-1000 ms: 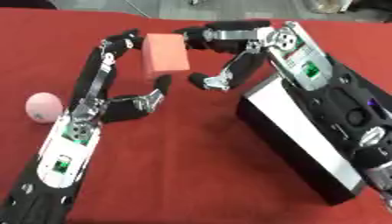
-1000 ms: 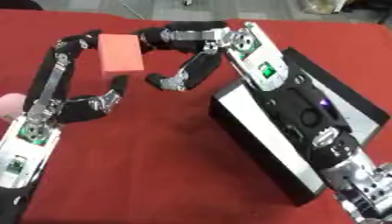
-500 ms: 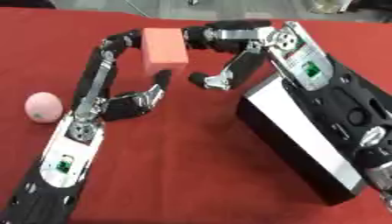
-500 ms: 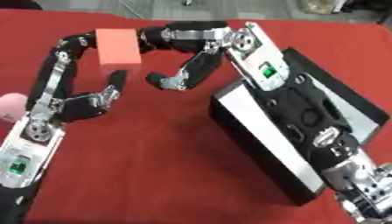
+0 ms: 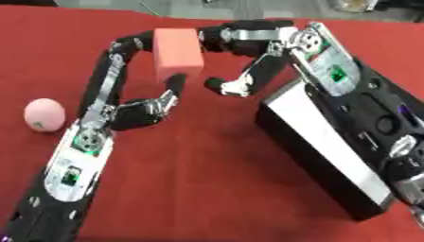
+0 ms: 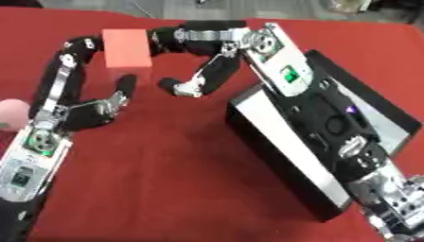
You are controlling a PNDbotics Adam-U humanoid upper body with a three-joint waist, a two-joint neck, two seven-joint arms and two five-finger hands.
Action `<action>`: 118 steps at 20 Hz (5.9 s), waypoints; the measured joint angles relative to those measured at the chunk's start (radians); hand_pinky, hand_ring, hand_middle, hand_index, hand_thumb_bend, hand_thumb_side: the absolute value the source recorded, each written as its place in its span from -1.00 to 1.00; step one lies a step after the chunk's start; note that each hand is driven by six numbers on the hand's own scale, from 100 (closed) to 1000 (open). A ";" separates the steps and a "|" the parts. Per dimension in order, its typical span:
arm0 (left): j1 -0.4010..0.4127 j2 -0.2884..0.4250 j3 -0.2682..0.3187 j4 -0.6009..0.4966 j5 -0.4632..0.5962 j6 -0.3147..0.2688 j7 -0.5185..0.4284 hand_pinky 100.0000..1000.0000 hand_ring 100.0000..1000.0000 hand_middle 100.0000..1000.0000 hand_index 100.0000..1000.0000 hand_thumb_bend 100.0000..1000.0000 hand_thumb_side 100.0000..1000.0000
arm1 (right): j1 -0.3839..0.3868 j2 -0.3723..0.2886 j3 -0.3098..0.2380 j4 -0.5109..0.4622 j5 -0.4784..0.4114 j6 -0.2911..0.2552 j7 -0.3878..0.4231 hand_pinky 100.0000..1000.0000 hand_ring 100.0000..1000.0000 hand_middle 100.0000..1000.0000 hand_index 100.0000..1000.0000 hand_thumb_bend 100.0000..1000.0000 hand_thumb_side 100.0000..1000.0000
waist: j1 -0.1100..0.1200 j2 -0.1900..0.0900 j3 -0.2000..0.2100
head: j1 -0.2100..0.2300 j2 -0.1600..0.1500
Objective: Pick up the objects with one hand, pass them to the other hand, and then place them into the box on the other side of the table.
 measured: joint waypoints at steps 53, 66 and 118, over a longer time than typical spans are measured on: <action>-0.028 -0.052 -0.015 0.046 -0.165 0.024 0.120 0.83 0.14 -0.22 0.10 -1.00 -0.46 | 0.014 -0.037 0.022 -0.019 -0.046 0.021 0.018 1.00 1.00 1.00 1.00 -1.00 -0.54 | -0.004 0.006 -0.006 | -0.012 0.000; -0.028 -0.054 -0.014 0.046 -0.166 0.048 0.143 0.84 0.14 -0.23 0.09 -1.00 -0.46 | 0.019 -0.050 0.044 -0.019 -0.059 -0.004 -0.007 1.00 1.00 1.00 1.00 -1.00 0.01 | -0.004 0.006 -0.007 | -0.014 0.000; -0.026 -0.071 -0.005 0.079 -0.216 0.094 0.191 0.83 0.11 -0.28 0.04 -1.00 -0.45 | 0.046 -0.097 0.102 -0.019 -0.099 0.006 0.000 1.00 1.00 1.00 1.00 -1.00 -1.00 | -0.007 0.006 -0.021 | -0.010 0.001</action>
